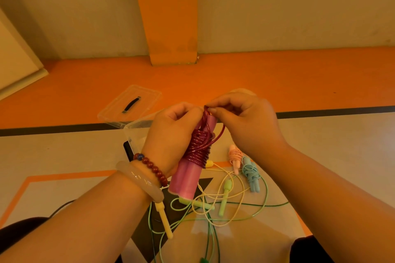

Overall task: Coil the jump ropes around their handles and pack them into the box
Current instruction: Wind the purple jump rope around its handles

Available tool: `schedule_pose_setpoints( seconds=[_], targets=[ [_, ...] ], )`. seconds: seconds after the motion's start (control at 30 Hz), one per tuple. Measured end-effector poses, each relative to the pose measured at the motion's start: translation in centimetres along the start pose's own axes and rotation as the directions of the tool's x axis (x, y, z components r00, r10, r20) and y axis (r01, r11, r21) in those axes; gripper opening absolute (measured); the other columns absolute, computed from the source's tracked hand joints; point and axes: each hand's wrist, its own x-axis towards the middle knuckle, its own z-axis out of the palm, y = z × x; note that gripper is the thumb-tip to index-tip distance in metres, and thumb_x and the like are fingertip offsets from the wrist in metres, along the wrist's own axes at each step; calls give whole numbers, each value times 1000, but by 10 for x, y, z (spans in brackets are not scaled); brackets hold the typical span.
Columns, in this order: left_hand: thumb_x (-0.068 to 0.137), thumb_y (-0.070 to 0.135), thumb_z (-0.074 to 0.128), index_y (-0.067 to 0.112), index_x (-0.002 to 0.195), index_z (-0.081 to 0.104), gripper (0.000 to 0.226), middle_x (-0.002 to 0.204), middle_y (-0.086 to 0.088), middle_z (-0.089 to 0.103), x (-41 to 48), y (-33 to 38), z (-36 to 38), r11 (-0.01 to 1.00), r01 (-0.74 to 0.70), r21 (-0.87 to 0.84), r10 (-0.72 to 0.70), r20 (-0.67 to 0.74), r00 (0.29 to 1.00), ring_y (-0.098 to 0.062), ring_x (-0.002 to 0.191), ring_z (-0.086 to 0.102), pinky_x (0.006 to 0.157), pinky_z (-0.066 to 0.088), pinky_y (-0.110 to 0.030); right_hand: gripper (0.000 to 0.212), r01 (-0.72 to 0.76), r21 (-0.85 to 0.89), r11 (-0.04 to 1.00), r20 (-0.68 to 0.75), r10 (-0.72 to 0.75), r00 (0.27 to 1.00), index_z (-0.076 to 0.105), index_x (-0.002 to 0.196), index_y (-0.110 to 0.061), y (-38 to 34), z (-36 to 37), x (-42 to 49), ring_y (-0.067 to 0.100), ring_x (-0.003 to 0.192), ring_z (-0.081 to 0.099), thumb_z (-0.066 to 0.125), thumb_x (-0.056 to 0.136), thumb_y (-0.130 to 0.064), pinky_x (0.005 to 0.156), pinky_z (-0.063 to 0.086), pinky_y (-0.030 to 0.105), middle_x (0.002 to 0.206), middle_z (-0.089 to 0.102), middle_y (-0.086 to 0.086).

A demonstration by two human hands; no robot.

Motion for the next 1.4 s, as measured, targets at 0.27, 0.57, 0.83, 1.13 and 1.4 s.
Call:
schedule_pose_setpoints(
  seconds=[0.27, 0.57, 0.83, 1.13, 1.4],
  targets=[
    [88, 9, 60, 9, 77, 61, 12, 59, 0, 58, -1, 4, -2, 999, 41, 29, -42, 66, 997, -19, 56, 60, 60, 56, -37, 25, -115, 103, 988, -7, 116, 993, 58, 79, -29, -5, 1, -4, -1, 66, 56, 73, 81, -10, 62, 46, 17, 67, 62, -9],
    [85, 9, 59, 19, 64, 63, 24, 64, -3, 59, 1, 3, -6, 985, -36, 167, 34, 14, 999, -30, 67, 62, 70, 54, -46, 28, -104, 209, 972, 106, 83, 991, 63, 83, -28, -4, 4, -2, -1, 74, 61, 69, 83, -1, 69, 51, 14, 79, 64, -12],
    [90, 9, 57, 18, 74, 66, 20, 66, 1, 68, 3, 7, -7, 986, -36, 164, 27, 57, 998, -13, 64, 65, 61, 53, -27, 25, -184, 355, 916, 193, 120, 974, 65, 94, -26, 1, 12, -11, 8, 81, 65, 61, 90, -1, 74, 54, 23, 91, 68, -8],
    [98, 13, 48, 16, 82, 58, 19, 75, -5, 63, -1, 3, -3, 997, 63, -33, -62, 21, 998, -21, 73, 58, 69, 48, -35, 19, -157, 439, 885, 123, 114, 986, 65, 84, -21, 8, 13, -11, 5, 82, 66, 59, 82, -3, 71, 50, 20, 85, 70, -9],
    [100, 13, 43, 19, 91, 55, 16, 91, -7, 63, -5, 4, -3, 993, 32, -110, -14, 164, 986, -25, 82, 61, 80, 49, -45, 19, -169, 427, 888, 82, 148, 986, 60, 73, -14, 5, 6, -7, 15, 68, 63, 75, 80, -23, 71, 54, 37, 66, 65, -2]
  ],
)
